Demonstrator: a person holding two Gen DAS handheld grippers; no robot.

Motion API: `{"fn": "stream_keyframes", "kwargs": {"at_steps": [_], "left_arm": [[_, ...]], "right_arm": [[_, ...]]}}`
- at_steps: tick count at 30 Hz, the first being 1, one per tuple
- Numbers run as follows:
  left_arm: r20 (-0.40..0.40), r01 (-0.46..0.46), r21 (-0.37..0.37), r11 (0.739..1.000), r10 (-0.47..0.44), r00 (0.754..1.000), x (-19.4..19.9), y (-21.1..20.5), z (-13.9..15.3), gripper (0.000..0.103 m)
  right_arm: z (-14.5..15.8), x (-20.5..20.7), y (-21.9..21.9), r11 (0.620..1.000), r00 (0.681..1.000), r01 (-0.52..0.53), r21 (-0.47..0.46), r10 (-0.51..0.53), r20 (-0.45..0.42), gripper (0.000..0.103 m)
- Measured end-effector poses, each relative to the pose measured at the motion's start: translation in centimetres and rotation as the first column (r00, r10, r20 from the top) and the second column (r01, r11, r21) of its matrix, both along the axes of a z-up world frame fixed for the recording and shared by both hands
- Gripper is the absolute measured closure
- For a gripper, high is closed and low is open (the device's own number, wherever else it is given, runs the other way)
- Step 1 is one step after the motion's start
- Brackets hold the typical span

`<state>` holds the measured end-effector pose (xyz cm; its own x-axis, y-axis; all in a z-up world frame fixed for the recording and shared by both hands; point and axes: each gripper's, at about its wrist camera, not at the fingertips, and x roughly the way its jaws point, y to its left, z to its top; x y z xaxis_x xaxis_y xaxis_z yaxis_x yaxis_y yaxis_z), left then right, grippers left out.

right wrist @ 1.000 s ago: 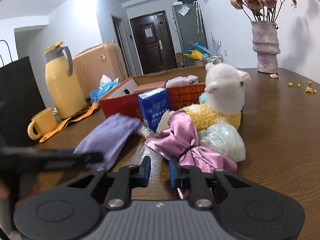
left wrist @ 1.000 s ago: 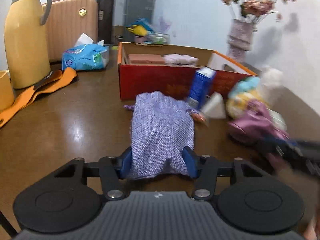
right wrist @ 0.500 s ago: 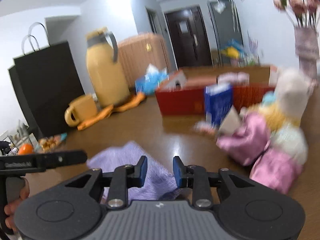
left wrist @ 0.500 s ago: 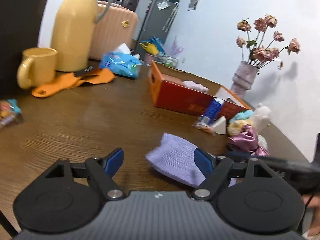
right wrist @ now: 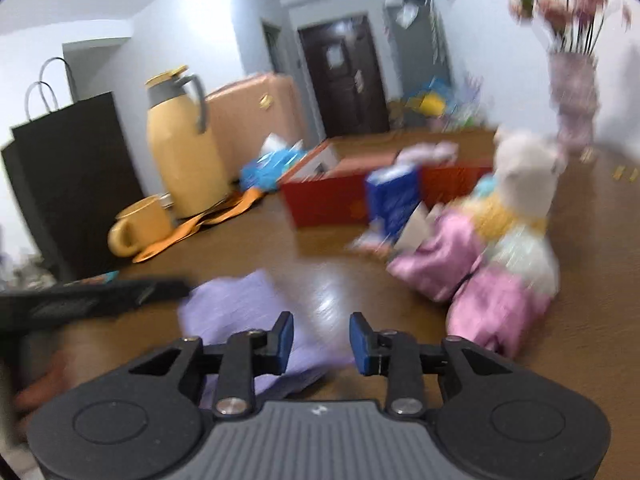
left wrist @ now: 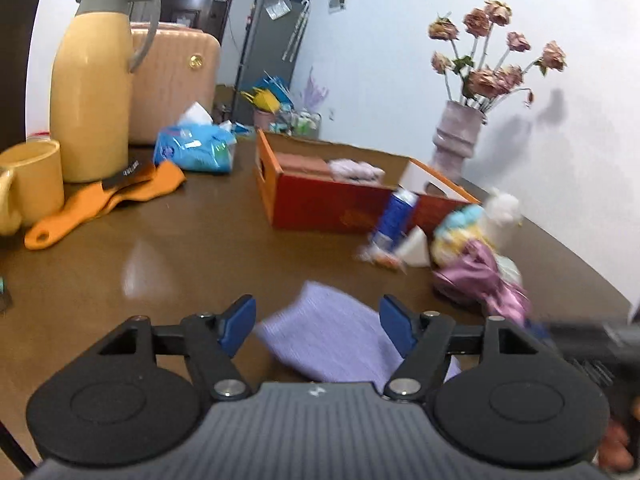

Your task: Organize soft objects

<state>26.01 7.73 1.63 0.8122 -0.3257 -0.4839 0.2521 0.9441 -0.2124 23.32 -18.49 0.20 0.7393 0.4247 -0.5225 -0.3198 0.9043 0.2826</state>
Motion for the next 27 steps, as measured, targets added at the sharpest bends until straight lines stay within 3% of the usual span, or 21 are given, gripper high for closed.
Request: {"fn": "stream_keyframes", "kwargs": {"at_steps": [2, 3, 6, 11, 13, 16, 17, 18, 20, 24, 27], "left_arm": [[-0.023, 0.000, 0.004, 1.000, 0.000, 1.000, 1.4, -0.1, -0.4, 0.036], [-0.043, 0.000, 0.001, 1.000, 0.000, 0.999, 1.9, -0.2, -0.6, 0.045], [-0.103, 0.027, -0.029, 0.999, -0.029, 0.994, 2.1, -0.6, -1.3, 0.052], [-0.156, 0.042, -0.076, 0.996, -0.053, 0.986, -0.8, -1.1, -1.8, 0.051], [-0.153, 0.019, -0.071, 0.997, -0.030, 0.988, -1.5, -1.2, -1.9, 0.044], [-0.162, -0.015, -0.071, 0.997, 0.004, 0.987, -1.2, -1.0, -2.1, 0.042], [-0.165, -0.014, -0.073, 0.997, 0.002, 0.986, -1.2, -1.0, -2.2, 0.050], [-0.165, -0.004, -0.083, 0.997, -0.010, 0.986, -1.1, -1.0, -2.2, 0.067], [-0.164, 0.020, -0.085, 0.996, -0.034, 0.986, -0.9, -1.1, -2.2, 0.080], [-0.168, 0.029, -0.059, 0.998, -0.039, 0.985, -1.0, -1.4, -2.2, 0.090], [-0.171, 0.045, -0.078, 0.996, -0.058, 0.984, -1.0, -1.3, -2.1, 0.092]], "right_arm": [[-0.7, -0.2, 0.4, 0.997, 0.996, -0.045, 0.065, 0.050, -0.070, 0.071], [-1.1, -0.3, 0.7, 0.995, 0.994, -0.056, 0.079, 0.063, -0.090, 0.069], [-2.2, -0.2, 1.1, 0.996, 0.994, -0.016, 0.089, 0.025, -0.107, 0.062], [-2.6, 0.3, 0.4, 0.994, 0.996, 0.059, 0.095, -0.052, -0.076, 0.061], [-2.7, 0.8, 0.2, 0.995, 0.996, 0.066, 0.074, -0.061, -0.062, 0.061], [-3.0, 1.2, 0.5, 0.998, 0.998, 0.059, 0.027, -0.058, -0.038, 0.071], [-3.0, 1.3, 0.9, 0.999, 0.998, 0.050, -0.009, -0.050, -0.024, 0.072], [-3.0, 1.2, 1.4, 0.998, 0.999, 0.034, -0.056, -0.034, -0.004, 0.072], [-3.0, 1.0, 2.7, 0.985, 0.999, 0.006, -0.170, 0.000, 0.037, 0.070], [-2.9, 0.7, 3.4, 0.975, 0.998, 0.003, -0.222, 0.011, 0.062, 0.078], [-2.8, 0.6, 3.8, 0.971, 0.997, -0.020, -0.237, 0.037, 0.070, 0.091]]}}
